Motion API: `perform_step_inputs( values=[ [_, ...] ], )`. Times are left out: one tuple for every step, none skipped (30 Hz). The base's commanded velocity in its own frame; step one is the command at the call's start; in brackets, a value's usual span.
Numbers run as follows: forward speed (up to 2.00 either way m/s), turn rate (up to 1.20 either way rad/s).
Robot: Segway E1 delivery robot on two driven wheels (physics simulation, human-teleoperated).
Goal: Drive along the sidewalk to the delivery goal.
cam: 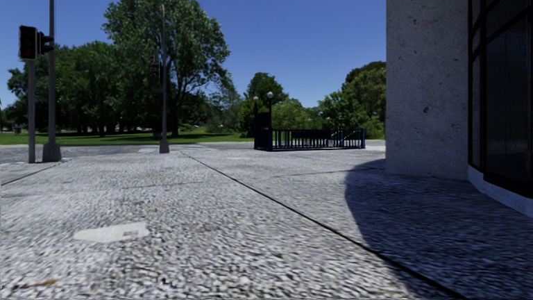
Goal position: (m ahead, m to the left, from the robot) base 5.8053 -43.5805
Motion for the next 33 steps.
perform_step_inputs(
  values=[
    [2.00, 0.00],
    [2.00, 0.00],
    [2.00, 0.00],
    [2.00, 0.00],
    [2.00, 0.00],
    [2.00, 0.00],
    [2.00, -0.09],
    [2.00, -0.22],
    [2.00, -0.22],
    [2.00, -0.26],
    [2.00, -0.27],
    [2.00, -0.27],
    [2.00, -0.27],
    [2.00, -0.28],
    [2.00, -0.28],
    [2.00, -0.28],
    [2.00, -0.29],
    [2.00, -0.31],
    [2.00, -0.32],
    [2.00, -0.32],
    [2.00, -0.33],
    [2.00, -0.35],
    [2.00, -0.36],
    [2.00, -0.36],
    [2.00, -0.37],
    [2.00, -0.38],
    [2.00, -0.40],
    [2.00, -0.40],
    [2.00, -0.44],
    [2.00, -0.47],
    [2.00, -0.48],
    [2.00, -0.48],
    [2.00, -0.48]
  ],
)
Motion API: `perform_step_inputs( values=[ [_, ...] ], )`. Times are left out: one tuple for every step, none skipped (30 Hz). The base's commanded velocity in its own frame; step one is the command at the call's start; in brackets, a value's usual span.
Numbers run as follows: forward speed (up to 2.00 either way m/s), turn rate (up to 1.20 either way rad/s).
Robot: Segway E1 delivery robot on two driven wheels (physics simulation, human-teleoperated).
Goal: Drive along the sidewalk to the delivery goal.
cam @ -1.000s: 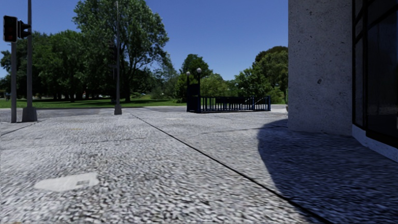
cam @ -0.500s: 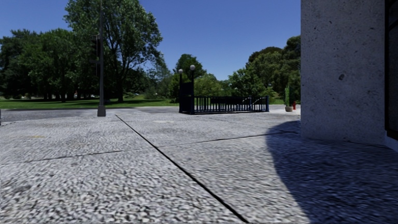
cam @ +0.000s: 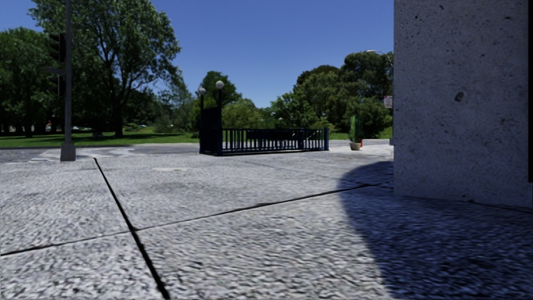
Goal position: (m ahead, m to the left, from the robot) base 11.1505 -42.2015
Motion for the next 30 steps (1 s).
perform_step_inputs(
  values=[
    [2.00, -0.48],
    [2.00, -0.48],
    [2.00, -0.48],
    [2.00, -0.48],
    [2.00, -0.10],
    [2.00, -0.10],
    [2.00, 0.00],
    [2.00, 0.00],
    [2.00, 0.00],
    [2.00, 0.00],
    [2.00, 0.00],
    [2.00, 0.00],
    [2.00, 0.00],
    [2.00, 0.00],
    [2.00, -0.05],
    [2.00, -0.18],
    [2.00, -0.18],
    [2.00, -0.27],
    [2.00, -0.33],
    [2.00, -0.33],
    [2.00, -0.42],
    [2.00, -0.45],
    [2.00, -0.46],
    [2.00, -0.46],
    [2.00, -0.46],
    [2.00, -0.47],
    [2.00, -0.47],
    [2.00, -0.47],
    [2.00, -0.48],
    [2.00, -0.48]
  ],
)
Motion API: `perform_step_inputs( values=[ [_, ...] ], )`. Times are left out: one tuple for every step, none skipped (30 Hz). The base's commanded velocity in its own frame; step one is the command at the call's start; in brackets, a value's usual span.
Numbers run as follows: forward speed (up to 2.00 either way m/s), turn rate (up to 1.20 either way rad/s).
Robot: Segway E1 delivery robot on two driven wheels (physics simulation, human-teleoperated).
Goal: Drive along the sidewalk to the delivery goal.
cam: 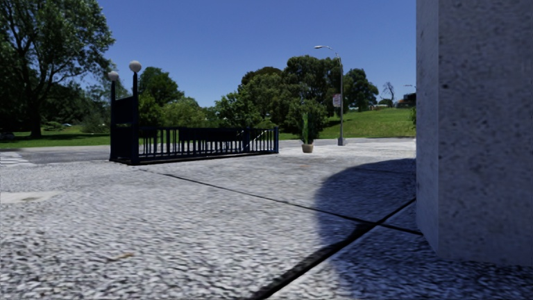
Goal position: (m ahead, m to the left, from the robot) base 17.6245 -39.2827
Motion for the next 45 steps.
perform_step_inputs(
  values=[
    [2.00, -0.48],
    [2.00, -0.48],
    [2.00, -0.48],
    [2.00, -0.48],
    [2.00, -0.48],
    [2.00, -0.48],
    [2.00, -0.48],
    [2.00, -0.48],
    [2.00, -0.48],
    [2.00, -0.48],
    [2.00, -0.48],
    [2.00, -0.47],
    [2.00, -0.24],
    [2.00, -0.24],
    [2.00, 0.00],
    [2.00, 0.00],
    [2.00, 0.00],
    [2.00, 0.00],
    [2.00, 0.00],
    [2.00, -0.04],
    [2.00, -0.04],
    [2.00, -0.25],
    [2.00, -0.43],
    [2.00, -0.49],
    [2.00, -0.49],
    [2.00, -0.52],
    [2.00, -0.55],
    [2.00, -0.62],
    [2.00, -0.62],
    [2.00, -0.66],
    [2.00, -0.67],
    [2.00, -0.67],
    [2.00, -0.67],
    [2.00, -0.67],
    [2.00, -0.67],
    [2.00, -0.67],
    [2.00, -0.67],
    [2.00, -0.67],
    [2.00, -0.67],
    [2.00, -0.67],
    [2.00, -0.67],
    [2.00, -0.62],
    [2.00, -0.16],
    [2.00, 0.00],
    [2.00, 0.00]
  ],
)
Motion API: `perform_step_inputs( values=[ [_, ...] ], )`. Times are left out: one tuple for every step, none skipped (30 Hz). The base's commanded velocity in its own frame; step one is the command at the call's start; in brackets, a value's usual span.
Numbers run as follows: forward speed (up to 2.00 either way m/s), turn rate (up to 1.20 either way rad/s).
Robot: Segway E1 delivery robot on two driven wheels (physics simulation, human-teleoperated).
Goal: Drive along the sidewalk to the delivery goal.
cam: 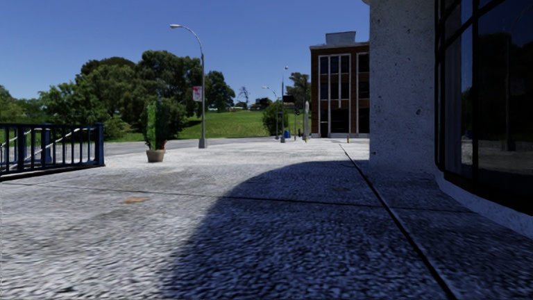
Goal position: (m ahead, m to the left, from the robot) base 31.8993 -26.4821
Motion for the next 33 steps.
perform_step_inputs(
  values=[
    [2.00, 0.00],
    [2.00, 0.00],
    [2.00, 0.00],
    [2.00, 0.00],
    [2.00, 0.00],
    [2.00, 0.00],
    [2.00, 0.00],
    [2.00, 0.00],
    [2.00, 0.00],
    [2.00, 0.00],
    [2.00, 0.00],
    [2.00, -0.02],
    [2.00, -0.02],
    [2.00, -0.05],
    [2.00, -0.06],
    [2.00, -0.16],
    [2.00, -0.16],
    [2.00, -0.28],
    [2.00, -0.38],
    [2.00, -0.43],
    [2.00, -0.43],
    [2.00, -0.45],
    [2.00, -0.46],
    [2.00, -0.46],
    [2.00, -0.46],
    [2.00, -0.46],
    [2.00, -0.46],
    [2.00, -0.46],
    [2.00, -0.46],
    [2.00, -0.46],
    [2.00, -0.45],
    [2.00, -0.45],
    [2.00, -0.01]
  ],
)
